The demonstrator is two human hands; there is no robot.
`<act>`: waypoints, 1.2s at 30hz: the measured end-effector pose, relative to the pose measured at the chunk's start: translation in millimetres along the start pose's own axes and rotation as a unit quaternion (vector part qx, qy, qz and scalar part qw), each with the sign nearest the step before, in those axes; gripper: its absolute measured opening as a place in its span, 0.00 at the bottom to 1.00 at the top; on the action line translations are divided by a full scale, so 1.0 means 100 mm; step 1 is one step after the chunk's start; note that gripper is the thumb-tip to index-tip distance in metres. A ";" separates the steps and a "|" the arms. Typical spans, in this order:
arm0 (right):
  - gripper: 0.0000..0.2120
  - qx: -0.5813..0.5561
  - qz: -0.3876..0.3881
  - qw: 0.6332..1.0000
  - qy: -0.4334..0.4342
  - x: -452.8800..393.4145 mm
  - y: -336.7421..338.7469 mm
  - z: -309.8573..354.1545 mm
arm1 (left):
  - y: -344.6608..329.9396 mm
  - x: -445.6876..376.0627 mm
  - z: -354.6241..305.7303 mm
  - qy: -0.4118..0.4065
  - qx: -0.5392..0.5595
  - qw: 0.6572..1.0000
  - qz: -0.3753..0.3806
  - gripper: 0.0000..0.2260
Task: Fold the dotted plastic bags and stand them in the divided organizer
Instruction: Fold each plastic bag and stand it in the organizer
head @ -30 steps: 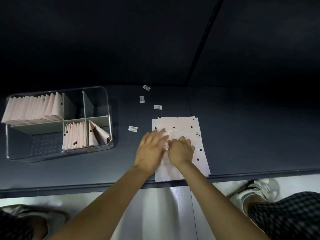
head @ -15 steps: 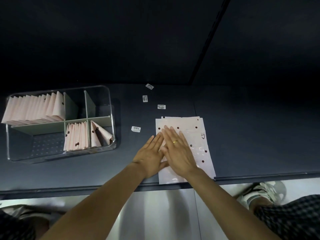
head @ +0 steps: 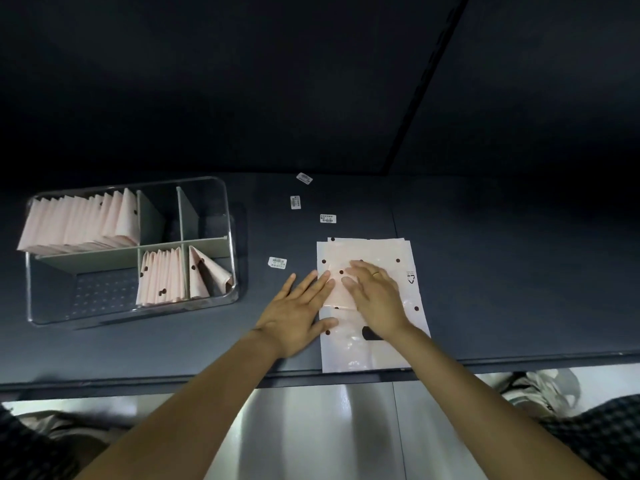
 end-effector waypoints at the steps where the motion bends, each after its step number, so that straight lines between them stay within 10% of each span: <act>1: 0.18 -0.002 -0.006 1.000 -0.020 -0.08 0.05 0.01 | 0.00 0.00 -0.02 0.012 0.017 1.000 -0.011 0.30; 13: 0.07 0.068 0.190 0.977 -0.072 -0.47 0.24 0.26 | 0.26 -0.01 -0.08 0.165 0.247 0.945 -0.138 0.18; 17: 0.08 -0.194 0.134 0.968 -0.083 -0.23 0.41 0.40 | 0.33 0.13 -0.04 0.203 0.530 0.803 -0.180 0.24; 21: 0.08 -0.326 0.078 0.937 -0.095 0.16 0.43 0.58 | 0.43 0.32 -0.05 0.181 0.690 0.673 -0.197 0.03; 23: 0.12 -0.325 0.077 0.937 -0.105 0.34 0.39 0.66 | 0.50 0.44 -0.01 0.155 0.672 0.698 -0.191 0.04; 28: 0.09 -0.128 0.072 0.989 -0.012 0.51 0.33 0.97 | 0.77 0.71 0.21 0.078 0.388 0.912 -0.110 0.04; 36: 0.07 -0.086 0.038 0.996 0.006 0.50 0.11 1.44 | 1.07 0.99 0.74 0.061 0.199 0.968 -0.141 0.12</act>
Point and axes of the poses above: each hand's wrist, its own x-axis away from the middle knuckle, its own y-axis out of the back of the hand, z = x × y, the point moved 4 cm from there along -x, towards the middle knuckle, and after that the axes turned 3 degrees about z, right-handed, at the moved point
